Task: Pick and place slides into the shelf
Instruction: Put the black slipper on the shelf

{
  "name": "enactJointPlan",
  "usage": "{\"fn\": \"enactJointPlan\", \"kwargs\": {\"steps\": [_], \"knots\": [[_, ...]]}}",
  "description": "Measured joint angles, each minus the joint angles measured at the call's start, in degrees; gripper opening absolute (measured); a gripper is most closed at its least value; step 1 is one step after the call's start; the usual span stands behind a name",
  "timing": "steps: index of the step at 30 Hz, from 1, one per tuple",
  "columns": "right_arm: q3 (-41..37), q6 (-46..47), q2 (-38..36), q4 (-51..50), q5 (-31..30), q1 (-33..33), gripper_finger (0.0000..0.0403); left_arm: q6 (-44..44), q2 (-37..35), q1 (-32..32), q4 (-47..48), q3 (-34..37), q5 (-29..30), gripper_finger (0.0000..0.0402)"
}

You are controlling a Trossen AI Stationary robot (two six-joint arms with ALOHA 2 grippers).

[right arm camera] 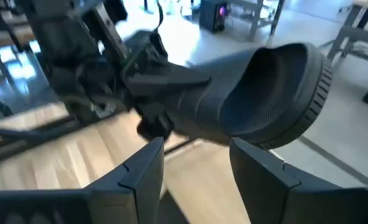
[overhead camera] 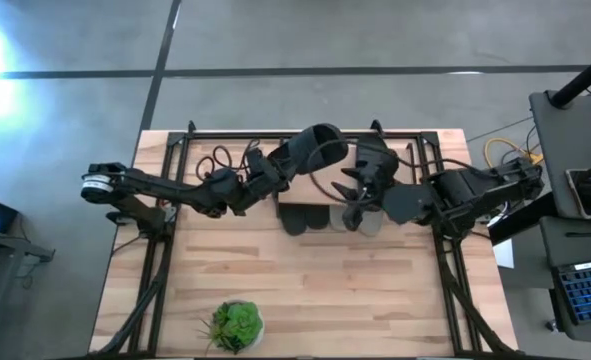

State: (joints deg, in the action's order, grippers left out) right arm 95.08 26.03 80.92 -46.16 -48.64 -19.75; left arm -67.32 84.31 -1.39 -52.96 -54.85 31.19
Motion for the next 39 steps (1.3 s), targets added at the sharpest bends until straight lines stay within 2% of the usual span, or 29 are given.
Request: {"fn": "enactJointPlan", "kwargs": {"steps": [4,8,14,17,23,26,31,35,39], "knots": [[3.13,2.99,1.93,-5.0,3.89,1.4,0.0176,5.95,-0.03,-0.2,-0.19,-0.51,-2.78,0.0],[5.17,4.26,4.5,-6.88,4.0,1.45,0.0176,10.41,-0.07,-0.28,0.14,-0.16,-3.71,0.0],[8.96,4.07,7.55,-7.63,3.59,1.29,0.0176,26.98,-0.07,-1.35,0.05,-0.37,-5.91,0.0],[11.37,2.58,10.12,-8.67,3.61,1.06,0.0176,32.09,-0.25,-1.85,0.43,-0.35,-6.26,0.0],[18.84,1.15,15.93,-13.85,-1.92,0.88,0.0176,39.38,-0.98,-2.72,3.57,-0.44,-7.23,0.0],[22.43,1.28,18.29,-16.42,-2.44,0.9,0.0176,41.27,-1.59,-3.16,3.67,-0.01,-7.82,0.0],[27.03,6.89,19.22,-22.05,-4.22,0.65,0.0176,49.04,-4.45,-4.03,4.61,0.36,-7.69,0.0],[28.37,10.34,19.19,-24.14,-6.02,0.47,0.0176,52.79,-7.82,-4.32,6.64,1.31,-7.28,0.0],[27.91,10.46,19.14,-22.21,-6.03,0.67,0.0176,54.26,-9.46,-4.3,9.18,1.44,-9.58,0.0]]}}
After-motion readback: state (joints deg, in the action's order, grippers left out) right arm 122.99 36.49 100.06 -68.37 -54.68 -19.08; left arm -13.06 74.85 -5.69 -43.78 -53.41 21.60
